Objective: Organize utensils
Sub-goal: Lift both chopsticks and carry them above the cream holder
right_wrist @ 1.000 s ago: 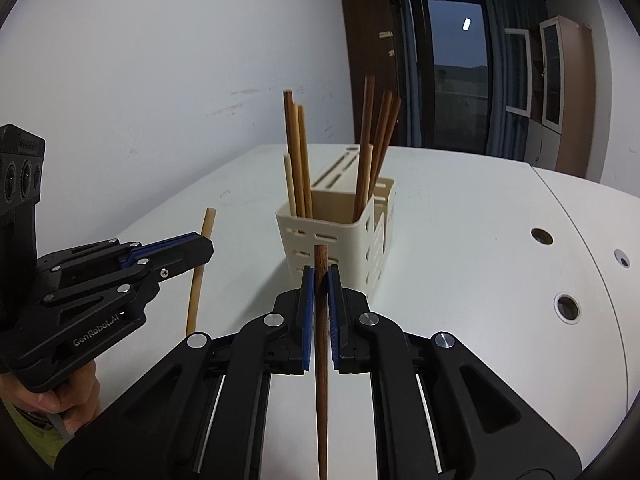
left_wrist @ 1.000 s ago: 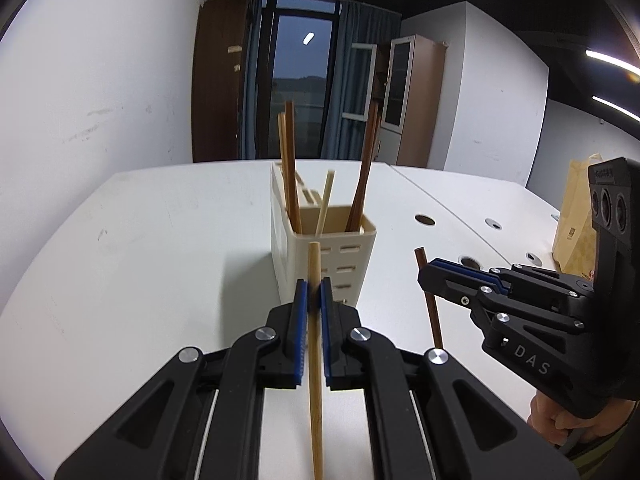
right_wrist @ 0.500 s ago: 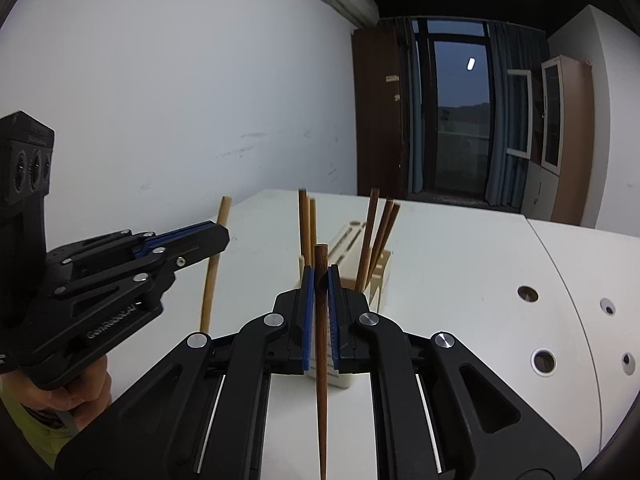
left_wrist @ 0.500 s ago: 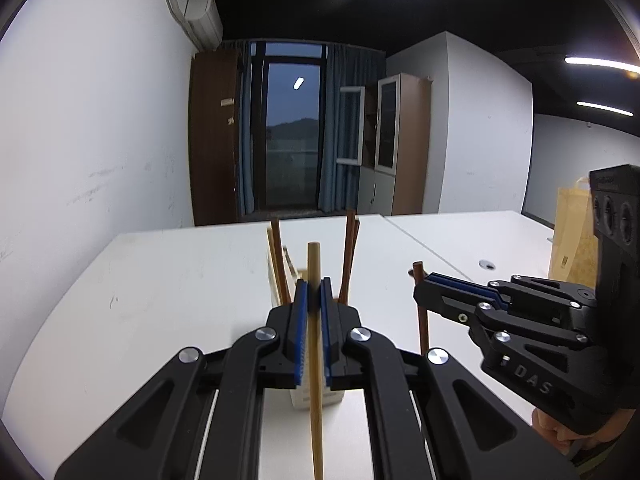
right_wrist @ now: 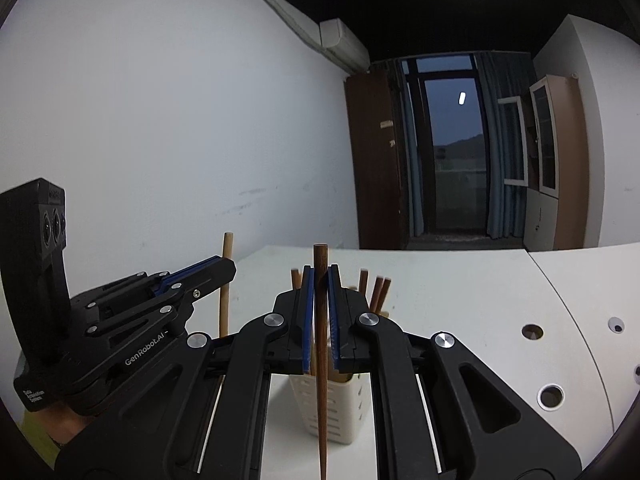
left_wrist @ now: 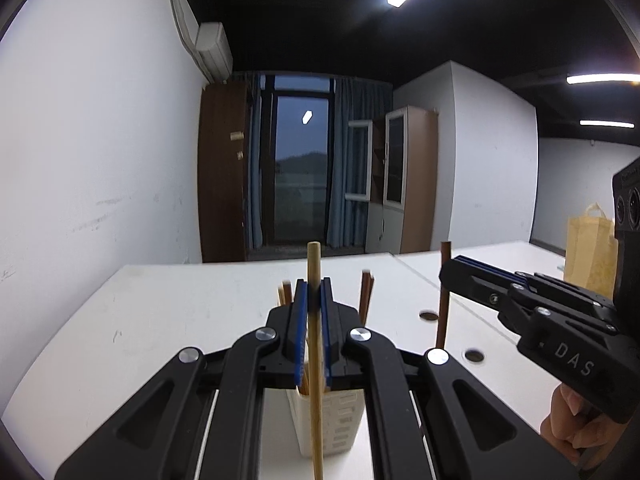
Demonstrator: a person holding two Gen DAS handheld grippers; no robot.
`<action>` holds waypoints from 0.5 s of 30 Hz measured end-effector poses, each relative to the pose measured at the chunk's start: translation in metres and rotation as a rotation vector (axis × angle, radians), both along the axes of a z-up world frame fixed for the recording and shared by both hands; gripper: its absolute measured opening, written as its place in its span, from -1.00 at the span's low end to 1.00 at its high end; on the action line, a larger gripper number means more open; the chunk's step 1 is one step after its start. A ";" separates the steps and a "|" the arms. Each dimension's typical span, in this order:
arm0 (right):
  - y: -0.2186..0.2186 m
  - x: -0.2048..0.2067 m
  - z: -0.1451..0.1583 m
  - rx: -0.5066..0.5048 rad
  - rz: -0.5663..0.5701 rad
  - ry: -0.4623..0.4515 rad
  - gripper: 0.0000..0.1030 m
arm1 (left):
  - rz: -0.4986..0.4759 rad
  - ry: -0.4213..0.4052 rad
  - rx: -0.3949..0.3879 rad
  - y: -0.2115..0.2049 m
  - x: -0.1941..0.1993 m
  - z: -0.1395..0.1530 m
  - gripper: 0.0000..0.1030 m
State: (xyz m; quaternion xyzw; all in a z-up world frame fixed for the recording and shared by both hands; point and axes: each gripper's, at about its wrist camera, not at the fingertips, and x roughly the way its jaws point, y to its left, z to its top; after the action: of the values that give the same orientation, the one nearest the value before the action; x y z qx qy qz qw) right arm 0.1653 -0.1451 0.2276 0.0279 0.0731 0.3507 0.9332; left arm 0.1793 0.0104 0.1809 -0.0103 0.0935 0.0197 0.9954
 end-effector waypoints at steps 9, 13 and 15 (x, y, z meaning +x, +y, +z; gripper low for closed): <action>-0.008 0.003 0.011 0.119 0.015 -0.114 -0.88 | 0.015 -0.222 0.014 0.001 -0.016 0.015 -0.88; -0.012 0.002 0.013 0.170 0.037 -0.158 -0.88 | 0.007 -0.322 0.021 0.000 -0.022 0.017 -0.88; -0.015 0.000 0.013 0.206 0.043 -0.194 -0.88 | 0.005 -0.345 0.026 -0.001 -0.022 0.018 -0.88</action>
State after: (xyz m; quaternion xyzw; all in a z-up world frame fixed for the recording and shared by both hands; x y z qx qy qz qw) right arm 0.1656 -0.1597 0.2409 0.0879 -0.0532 0.3773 0.9204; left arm 0.1576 0.0099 0.1993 -0.0011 -0.0788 0.0213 0.9967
